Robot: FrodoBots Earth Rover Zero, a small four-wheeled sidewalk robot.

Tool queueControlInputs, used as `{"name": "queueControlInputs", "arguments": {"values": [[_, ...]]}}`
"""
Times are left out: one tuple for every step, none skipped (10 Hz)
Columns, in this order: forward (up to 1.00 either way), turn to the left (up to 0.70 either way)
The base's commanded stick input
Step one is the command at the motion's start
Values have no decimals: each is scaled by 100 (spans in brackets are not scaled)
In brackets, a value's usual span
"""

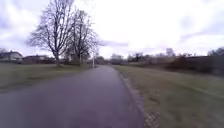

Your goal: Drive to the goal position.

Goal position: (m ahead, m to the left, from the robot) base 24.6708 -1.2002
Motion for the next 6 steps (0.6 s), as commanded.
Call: {"name": "queueControlInputs", "arguments": {"values": [[100,0],[100,0],[100,0],[100,0],[100,0],[100,0]]}}
